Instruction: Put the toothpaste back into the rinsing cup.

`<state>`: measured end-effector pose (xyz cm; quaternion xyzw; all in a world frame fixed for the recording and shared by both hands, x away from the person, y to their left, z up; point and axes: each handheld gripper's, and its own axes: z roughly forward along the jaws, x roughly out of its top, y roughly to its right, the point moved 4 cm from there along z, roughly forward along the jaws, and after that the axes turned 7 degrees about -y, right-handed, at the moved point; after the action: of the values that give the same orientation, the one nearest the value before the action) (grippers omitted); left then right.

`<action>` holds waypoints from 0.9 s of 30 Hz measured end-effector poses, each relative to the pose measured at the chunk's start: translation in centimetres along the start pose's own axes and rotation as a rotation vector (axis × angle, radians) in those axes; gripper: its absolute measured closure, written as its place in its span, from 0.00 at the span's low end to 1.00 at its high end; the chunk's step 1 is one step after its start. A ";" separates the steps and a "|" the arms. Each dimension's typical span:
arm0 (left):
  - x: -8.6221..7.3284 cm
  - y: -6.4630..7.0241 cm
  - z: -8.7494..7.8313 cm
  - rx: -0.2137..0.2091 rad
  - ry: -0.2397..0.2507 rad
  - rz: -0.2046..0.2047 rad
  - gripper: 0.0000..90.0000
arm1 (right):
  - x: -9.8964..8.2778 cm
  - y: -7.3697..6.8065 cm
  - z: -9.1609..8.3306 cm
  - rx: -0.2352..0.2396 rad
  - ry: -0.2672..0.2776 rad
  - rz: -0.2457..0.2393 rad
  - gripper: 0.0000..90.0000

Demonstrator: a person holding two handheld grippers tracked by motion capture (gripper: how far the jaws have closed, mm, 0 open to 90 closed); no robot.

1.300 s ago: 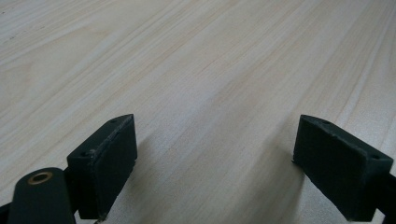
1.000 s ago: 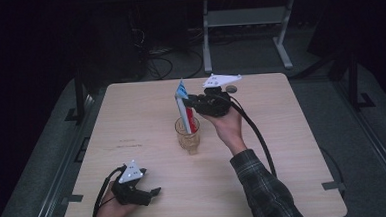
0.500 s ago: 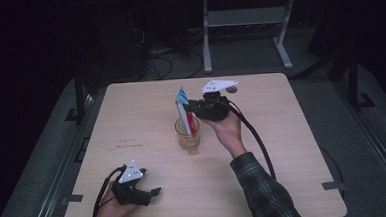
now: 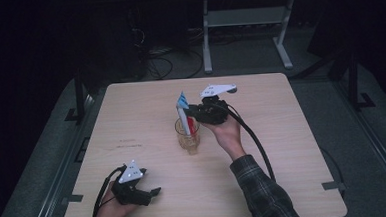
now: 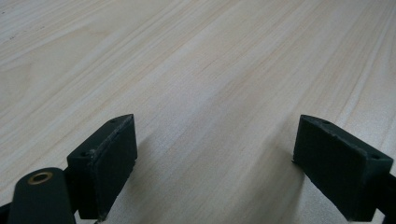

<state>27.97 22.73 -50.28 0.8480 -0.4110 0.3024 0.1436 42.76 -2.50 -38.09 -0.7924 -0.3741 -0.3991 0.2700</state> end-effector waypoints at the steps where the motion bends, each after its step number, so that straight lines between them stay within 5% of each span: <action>1: 0.0 0.0 0.0 0.000 0.000 0.000 0.14 | -0.1 0.0 0.1 -0.002 -0.003 0.001 0.86; 27: 0.0 0.0 0.0 -0.001 0.001 0.002 0.14 | 0.4 -0.6 1.9 -0.003 -0.003 -0.022 0.83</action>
<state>27.95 22.70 -50.28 0.8474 -0.4118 0.3026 0.1439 43.27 -0.67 -38.68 -0.7893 -0.3825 -0.4013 0.2640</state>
